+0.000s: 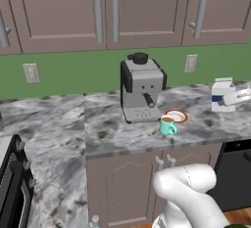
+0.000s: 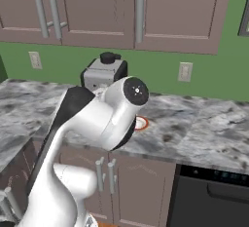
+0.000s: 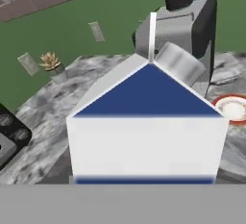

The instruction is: Take a sugar cube from the saucer and place it inside the coffee. Then, grab milk from the fridge and place it next to the coffee on the counter to sweeten the coffee.

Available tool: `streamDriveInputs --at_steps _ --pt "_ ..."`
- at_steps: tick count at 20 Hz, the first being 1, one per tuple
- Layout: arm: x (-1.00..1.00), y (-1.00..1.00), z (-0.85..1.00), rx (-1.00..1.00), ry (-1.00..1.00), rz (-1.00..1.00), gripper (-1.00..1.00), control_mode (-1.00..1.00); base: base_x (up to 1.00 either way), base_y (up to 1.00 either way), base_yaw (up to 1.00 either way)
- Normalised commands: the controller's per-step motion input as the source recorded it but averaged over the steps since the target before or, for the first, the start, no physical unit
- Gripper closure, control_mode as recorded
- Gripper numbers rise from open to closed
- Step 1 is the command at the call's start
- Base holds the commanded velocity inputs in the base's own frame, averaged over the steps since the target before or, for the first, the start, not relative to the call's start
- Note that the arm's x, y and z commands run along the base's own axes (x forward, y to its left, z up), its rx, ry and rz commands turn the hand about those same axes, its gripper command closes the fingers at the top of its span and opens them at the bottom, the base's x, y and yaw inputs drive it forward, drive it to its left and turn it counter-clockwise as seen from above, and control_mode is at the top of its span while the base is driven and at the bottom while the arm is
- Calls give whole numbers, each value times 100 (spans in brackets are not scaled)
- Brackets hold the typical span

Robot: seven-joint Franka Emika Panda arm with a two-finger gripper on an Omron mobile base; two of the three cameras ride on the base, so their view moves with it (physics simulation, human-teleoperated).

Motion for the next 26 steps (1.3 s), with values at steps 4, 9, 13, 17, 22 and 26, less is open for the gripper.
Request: streamDriveInputs --at_steps 4,9,13,17,22,26 --pt "9 -23 -49 4 1 29 100 -100 0 0 0" --pt "1 -7 -48 8 0 25 100 -100 0 0 0" --pt "0 -6 -33 10 0 22 100 -100 0 0 0" --pt "15 -14 -46 11 -4 16 100 -100 0 0 0" --pt "33 -11 -53 5 -8 14 100 -100 0 0 0" --pt "58 -4 -39 0 -10 7 100 -100 0 0 0"
